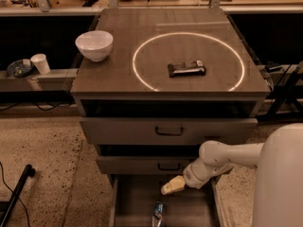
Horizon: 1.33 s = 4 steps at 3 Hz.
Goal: Pick redbull can from bottom drawer and place on counter
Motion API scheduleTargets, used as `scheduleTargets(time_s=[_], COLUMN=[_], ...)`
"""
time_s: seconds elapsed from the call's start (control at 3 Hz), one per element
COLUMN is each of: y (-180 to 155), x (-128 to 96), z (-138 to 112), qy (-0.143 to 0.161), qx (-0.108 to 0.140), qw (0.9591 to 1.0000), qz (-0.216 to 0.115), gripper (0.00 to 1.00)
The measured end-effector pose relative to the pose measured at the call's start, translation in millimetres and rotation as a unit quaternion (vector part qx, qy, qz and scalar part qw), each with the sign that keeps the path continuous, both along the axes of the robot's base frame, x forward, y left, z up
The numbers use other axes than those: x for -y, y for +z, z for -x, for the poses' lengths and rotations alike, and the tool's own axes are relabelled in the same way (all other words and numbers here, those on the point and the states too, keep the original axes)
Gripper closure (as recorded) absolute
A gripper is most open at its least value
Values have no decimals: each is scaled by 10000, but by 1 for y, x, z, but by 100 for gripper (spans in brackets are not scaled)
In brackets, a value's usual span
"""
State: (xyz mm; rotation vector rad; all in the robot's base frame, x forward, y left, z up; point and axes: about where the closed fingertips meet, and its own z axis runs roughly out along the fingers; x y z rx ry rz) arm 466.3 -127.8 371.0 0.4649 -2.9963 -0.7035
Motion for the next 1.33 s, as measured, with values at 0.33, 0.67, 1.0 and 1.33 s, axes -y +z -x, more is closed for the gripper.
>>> scheduleTargets(time_s=[0.33, 0.67, 1.0, 1.33], y=[0, -5, -22, -23], x=[0, 7, 18, 18], z=[0, 9, 35, 35], qy=[-1, -304, -668, -668], qx=[0, 149, 250, 250], qw=[10000, 9994, 9975, 9975], qz=[0, -19, -13, -14], gripper=[0, 0, 0, 0])
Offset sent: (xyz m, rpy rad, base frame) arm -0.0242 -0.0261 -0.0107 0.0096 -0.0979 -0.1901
